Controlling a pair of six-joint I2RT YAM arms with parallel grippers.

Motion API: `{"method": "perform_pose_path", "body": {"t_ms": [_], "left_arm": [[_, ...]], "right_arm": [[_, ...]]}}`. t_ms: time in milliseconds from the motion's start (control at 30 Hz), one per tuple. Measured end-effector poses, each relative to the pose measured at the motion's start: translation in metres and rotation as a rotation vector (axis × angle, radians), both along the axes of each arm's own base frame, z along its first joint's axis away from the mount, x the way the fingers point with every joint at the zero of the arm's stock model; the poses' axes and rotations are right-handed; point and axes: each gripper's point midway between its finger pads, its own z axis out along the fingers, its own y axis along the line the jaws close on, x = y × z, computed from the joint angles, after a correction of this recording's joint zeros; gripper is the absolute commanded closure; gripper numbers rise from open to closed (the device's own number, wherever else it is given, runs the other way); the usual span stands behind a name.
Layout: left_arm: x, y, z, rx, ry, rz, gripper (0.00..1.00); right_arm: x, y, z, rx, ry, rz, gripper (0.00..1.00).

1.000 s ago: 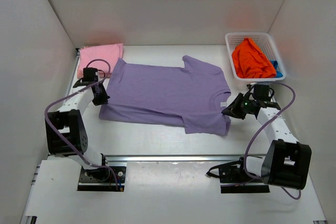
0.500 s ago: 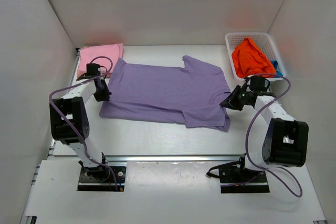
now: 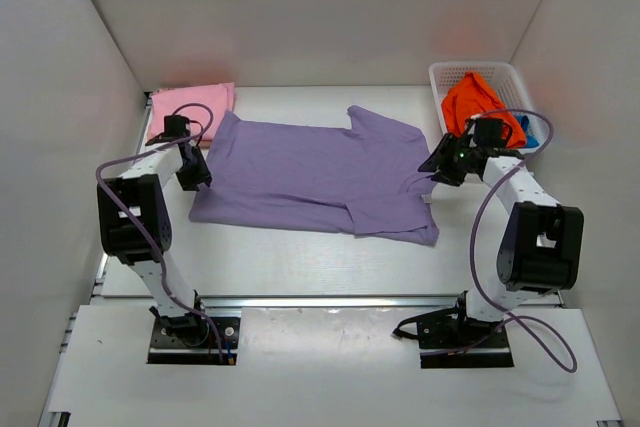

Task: Fold and stack the t-shirts
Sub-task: Fold the flattened tshirt in 1/3 of the way

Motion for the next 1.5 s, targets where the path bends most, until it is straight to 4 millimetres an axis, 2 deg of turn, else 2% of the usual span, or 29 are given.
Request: {"method": "perform_pose_path", "body": {"t_ms": [67, 133, 167, 233, 300, 400, 500, 567, 733, 833, 933, 1100, 1267, 1367, 1433, 1500], "left_arm": [[-0.003, 0.0, 0.002, 0.006, 0.005, -0.004, 0.55], [-0.006, -0.003, 0.007, 0.007, 0.008, -0.014, 0.56], [-0.007, -0.007, 0.01, 0.009, 0.005, -0.027, 0.57], [-0.01, -0.022, 0.012, 0.017, -0.001, -0.067, 0.59], [-0.017, -0.039, 0.008, 0.03, 0.01, -0.118, 0.59], [-0.037, -0.06, -0.01, 0.052, 0.072, -0.183, 0.66], [-0.052, -0.057, -0.029, 0.093, 0.165, -0.198, 0.76], [-0.048, -0.053, -0.029, 0.114, 0.174, -0.2, 0.79], [-0.056, -0.051, -0.028, 0.168, 0.212, -0.249, 0.81], [-0.066, -0.051, -0.029, 0.206, 0.244, -0.3, 0.84], [-0.083, -0.05, -0.029, 0.238, 0.281, -0.346, 0.85], [-0.12, -0.049, -0.029, 0.248, 0.338, -0.387, 0.79], [-0.146, -0.045, -0.027, 0.247, 0.395, -0.394, 0.73], [-0.153, -0.045, -0.021, 0.239, 0.401, -0.387, 0.68], [-0.154, -0.046, -0.013, 0.236, 0.381, -0.38, 0.6], [-0.154, -0.046, -0.004, 0.229, 0.352, -0.374, 0.58]], "right_arm": [[0.008, -0.001, 0.011, -0.05, -0.036, 0.01, 0.56], [0.011, 0.004, 0.021, -0.088, -0.074, 0.038, 0.63], [0.011, 0.009, 0.025, -0.096, -0.087, 0.055, 0.68], [0.006, 0.02, 0.026, -0.101, -0.097, 0.09, 0.71], [-0.004, 0.036, 0.018, -0.094, -0.087, 0.137, 0.78], [-0.028, 0.062, -0.007, -0.076, -0.029, 0.217, 0.78], [-0.05, 0.083, -0.033, -0.06, 0.046, 0.3, 0.79], [-0.056, 0.088, -0.047, -0.057, 0.088, 0.323, 0.8], [-0.067, 0.087, -0.071, -0.062, 0.162, 0.326, 0.81], [-0.081, 0.084, -0.083, -0.063, 0.206, 0.314, 0.81], [-0.09, 0.082, -0.083, -0.057, 0.208, 0.308, 0.81], [-0.105, 0.079, -0.085, -0.049, 0.224, 0.293, 0.82], [-0.123, 0.079, -0.085, -0.057, 0.256, 0.28, 0.82], [-0.136, 0.076, -0.085, -0.075, 0.287, 0.276, 0.82], [-0.146, 0.071, -0.085, -0.094, 0.31, 0.265, 0.81], [-0.157, 0.065, -0.084, -0.118, 0.339, 0.256, 0.82]]}}
